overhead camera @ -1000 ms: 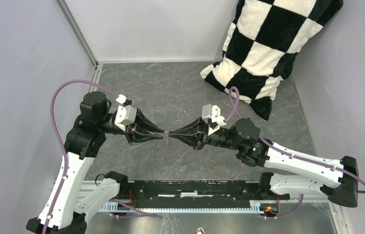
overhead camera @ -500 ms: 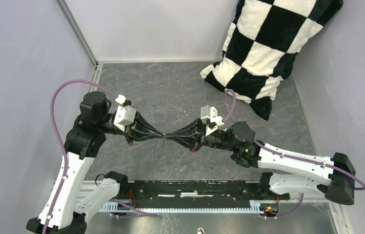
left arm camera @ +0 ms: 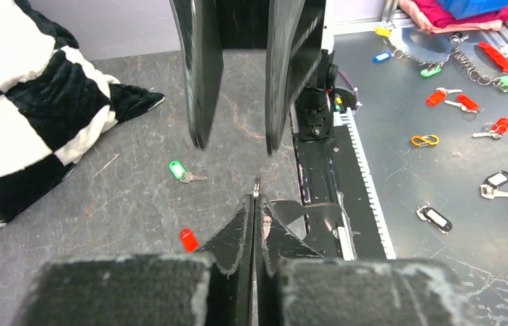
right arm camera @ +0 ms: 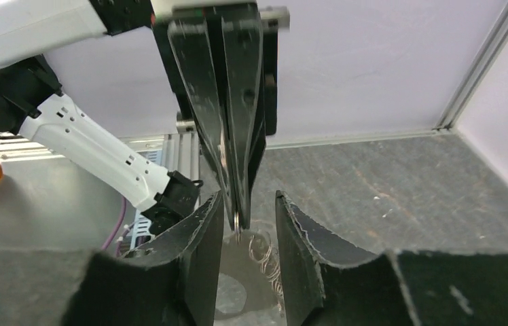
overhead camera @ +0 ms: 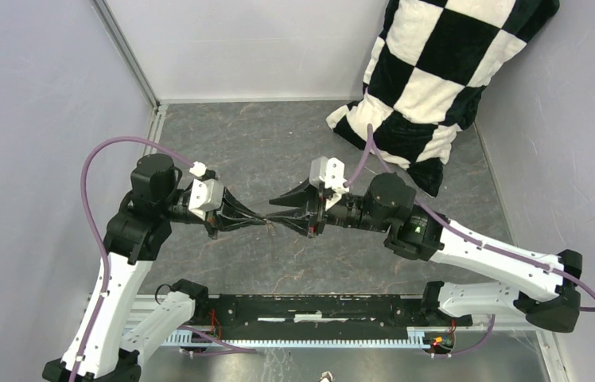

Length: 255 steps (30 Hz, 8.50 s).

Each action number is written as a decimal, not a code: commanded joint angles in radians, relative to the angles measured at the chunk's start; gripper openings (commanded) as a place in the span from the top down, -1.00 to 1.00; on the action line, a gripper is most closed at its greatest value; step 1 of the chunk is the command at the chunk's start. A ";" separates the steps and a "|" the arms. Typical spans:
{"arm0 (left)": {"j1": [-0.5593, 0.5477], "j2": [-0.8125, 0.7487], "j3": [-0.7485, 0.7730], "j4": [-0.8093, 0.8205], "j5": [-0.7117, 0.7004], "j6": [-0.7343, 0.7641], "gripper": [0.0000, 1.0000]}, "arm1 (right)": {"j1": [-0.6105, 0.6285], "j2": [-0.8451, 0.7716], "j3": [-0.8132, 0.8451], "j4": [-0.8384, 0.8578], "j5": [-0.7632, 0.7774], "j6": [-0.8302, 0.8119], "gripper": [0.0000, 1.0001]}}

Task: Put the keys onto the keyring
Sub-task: Adjust the keyring.

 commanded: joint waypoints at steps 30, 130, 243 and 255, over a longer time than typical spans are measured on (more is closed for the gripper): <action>-0.007 -0.005 0.009 -0.021 -0.022 0.088 0.96 | -0.003 0.205 0.459 -0.614 -0.026 -0.230 0.99; -0.007 -0.336 -0.261 0.187 -0.117 0.790 0.96 | 0.009 -0.116 -0.147 0.121 -0.004 -0.249 0.10; -0.007 -0.105 0.002 -0.379 -0.192 0.734 0.96 | 0.052 0.391 0.686 -0.838 -0.102 -0.414 0.21; -0.007 -0.083 0.028 -0.380 -0.196 0.689 0.96 | 0.052 0.397 0.664 -0.842 -0.119 -0.402 0.23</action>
